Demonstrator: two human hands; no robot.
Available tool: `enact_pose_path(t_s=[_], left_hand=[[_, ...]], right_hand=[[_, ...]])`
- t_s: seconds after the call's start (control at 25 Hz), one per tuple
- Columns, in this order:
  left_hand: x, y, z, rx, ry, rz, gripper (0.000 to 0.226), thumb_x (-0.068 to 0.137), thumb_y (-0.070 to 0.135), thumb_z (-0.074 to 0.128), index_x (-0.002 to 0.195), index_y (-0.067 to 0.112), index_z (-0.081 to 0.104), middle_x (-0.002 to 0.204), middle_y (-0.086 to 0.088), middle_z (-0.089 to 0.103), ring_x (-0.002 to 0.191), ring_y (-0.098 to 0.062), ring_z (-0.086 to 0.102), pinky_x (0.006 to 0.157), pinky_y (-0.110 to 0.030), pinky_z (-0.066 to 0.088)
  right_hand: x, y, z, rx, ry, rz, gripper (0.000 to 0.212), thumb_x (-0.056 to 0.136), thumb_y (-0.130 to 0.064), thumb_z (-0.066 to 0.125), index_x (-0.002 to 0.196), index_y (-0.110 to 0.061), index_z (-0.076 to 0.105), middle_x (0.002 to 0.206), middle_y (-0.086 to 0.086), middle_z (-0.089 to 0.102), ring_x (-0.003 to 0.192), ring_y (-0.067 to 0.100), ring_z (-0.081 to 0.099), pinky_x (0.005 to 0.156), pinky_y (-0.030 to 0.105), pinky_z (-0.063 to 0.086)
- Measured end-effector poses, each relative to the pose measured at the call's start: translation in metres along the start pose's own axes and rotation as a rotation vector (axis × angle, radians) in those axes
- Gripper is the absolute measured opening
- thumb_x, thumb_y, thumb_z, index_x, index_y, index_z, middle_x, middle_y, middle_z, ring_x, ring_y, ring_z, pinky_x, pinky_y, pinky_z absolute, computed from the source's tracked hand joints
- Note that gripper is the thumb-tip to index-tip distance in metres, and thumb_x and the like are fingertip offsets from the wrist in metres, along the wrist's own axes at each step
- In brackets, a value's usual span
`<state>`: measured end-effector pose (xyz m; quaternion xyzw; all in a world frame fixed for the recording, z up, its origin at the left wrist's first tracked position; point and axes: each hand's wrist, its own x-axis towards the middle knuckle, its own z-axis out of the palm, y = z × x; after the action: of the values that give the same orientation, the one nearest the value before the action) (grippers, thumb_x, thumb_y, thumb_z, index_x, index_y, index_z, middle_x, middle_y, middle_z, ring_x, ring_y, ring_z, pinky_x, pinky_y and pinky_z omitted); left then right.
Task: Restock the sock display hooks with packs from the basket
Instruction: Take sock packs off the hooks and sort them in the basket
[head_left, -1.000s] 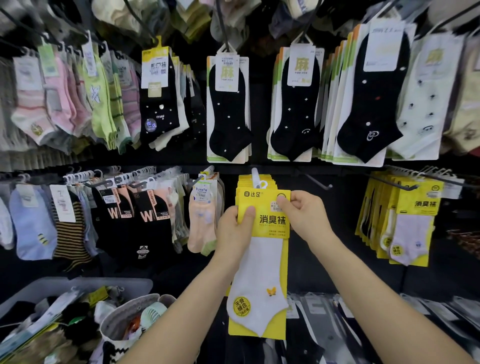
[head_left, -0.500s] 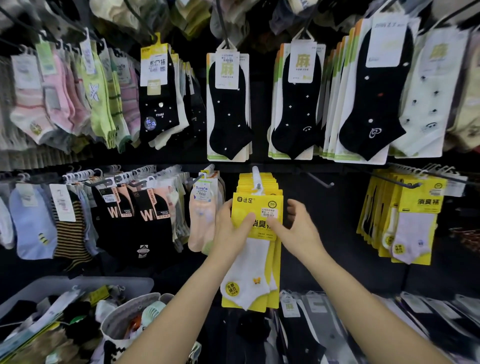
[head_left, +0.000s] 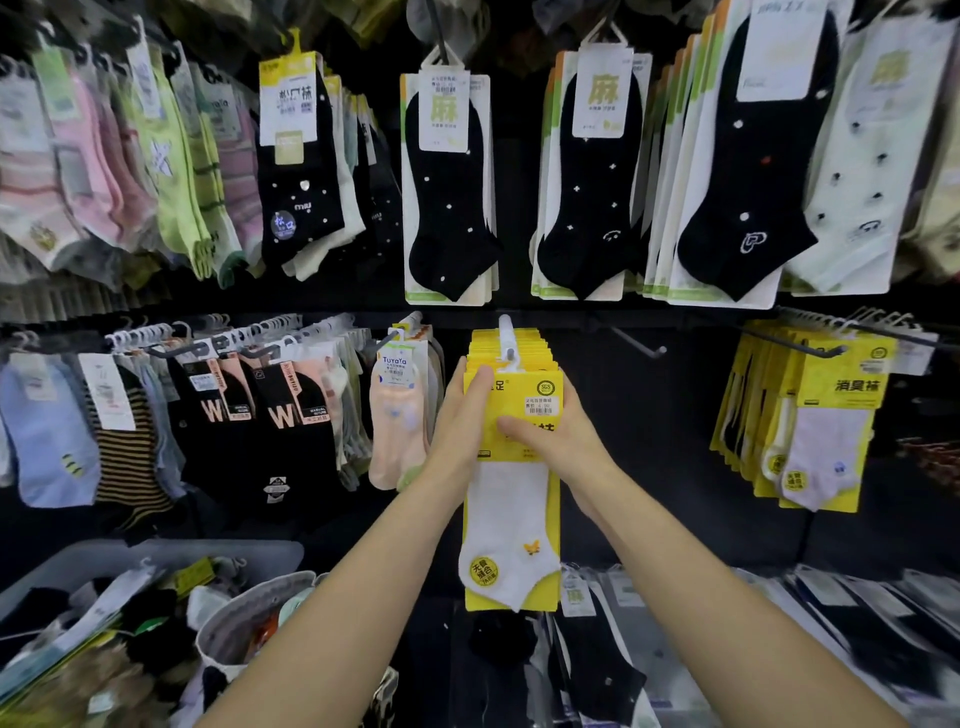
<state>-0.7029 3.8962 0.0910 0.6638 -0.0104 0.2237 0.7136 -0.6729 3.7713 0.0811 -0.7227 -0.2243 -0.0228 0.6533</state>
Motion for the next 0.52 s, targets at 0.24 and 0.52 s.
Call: enact_pose_path(t_s=[0.24, 0.52], left_hand=[[-0.012, -0.017, -0.009, -0.018, -0.081, 0.062, 0.021, 0.099, 0.028, 0.041, 0.109, 0.04, 0.055, 0.099, 0.02, 0.07, 0.094, -0.001, 0.066, 0.071, -0.016, 0.053], [-0.059, -0.066, -0.022, 0.046, -0.139, -0.046, 0.043, 0.094, 0.023, 0.052, 0.135, 0.022, 0.043, 0.129, 0.002, 0.059, 0.111, -0.009, 0.061, 0.084, -0.024, 0.053]], right_hand=[[-0.006, 0.015, -0.003, -0.001, -0.024, -0.03, 0.073, 0.078, -0.016, 0.075, 0.138, -0.026, 0.035, 0.113, -0.01, 0.064, 0.103, 0.005, 0.063, 0.083, 0.022, 0.052], [-0.043, 0.05, -0.002, -0.057, -0.046, 0.048, 0.083, 0.079, -0.018, 0.074, 0.146, -0.017, 0.026, 0.138, 0.001, 0.05, 0.124, 0.017, 0.051, 0.102, 0.044, 0.044]])
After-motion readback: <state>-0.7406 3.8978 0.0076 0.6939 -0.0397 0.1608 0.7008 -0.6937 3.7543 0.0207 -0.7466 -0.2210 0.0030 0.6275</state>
